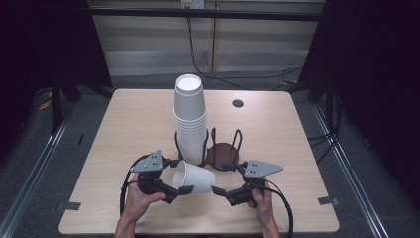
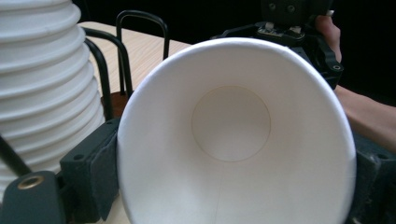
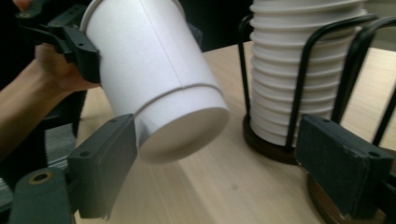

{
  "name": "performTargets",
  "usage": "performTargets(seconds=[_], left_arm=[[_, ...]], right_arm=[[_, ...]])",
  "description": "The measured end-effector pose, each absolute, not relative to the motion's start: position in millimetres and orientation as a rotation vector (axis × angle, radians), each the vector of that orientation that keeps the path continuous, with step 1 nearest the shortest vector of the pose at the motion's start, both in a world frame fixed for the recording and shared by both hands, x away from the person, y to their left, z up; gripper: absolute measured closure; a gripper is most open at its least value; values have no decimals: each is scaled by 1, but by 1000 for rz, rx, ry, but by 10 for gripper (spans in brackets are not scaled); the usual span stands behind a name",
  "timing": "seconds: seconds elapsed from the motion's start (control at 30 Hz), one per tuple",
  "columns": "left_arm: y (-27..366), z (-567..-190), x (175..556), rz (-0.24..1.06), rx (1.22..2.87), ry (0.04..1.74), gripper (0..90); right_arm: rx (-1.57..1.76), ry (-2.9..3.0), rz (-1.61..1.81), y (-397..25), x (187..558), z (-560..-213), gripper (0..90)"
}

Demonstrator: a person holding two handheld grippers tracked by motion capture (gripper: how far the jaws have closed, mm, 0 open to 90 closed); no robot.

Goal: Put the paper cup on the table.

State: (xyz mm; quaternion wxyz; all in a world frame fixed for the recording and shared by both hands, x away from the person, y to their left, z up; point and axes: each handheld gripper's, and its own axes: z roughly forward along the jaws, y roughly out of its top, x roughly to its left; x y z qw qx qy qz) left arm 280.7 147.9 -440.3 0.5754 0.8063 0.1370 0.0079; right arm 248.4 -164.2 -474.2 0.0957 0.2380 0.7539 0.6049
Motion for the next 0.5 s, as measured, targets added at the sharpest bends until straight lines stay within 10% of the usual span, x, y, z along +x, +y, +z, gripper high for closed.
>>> performTargets(seconds=[0.5], left_arm=[[162, -442, 284, 47, 1985, 366, 106]], right_arm=[[858, 2003, 1630, -174, 243, -483, 127]])
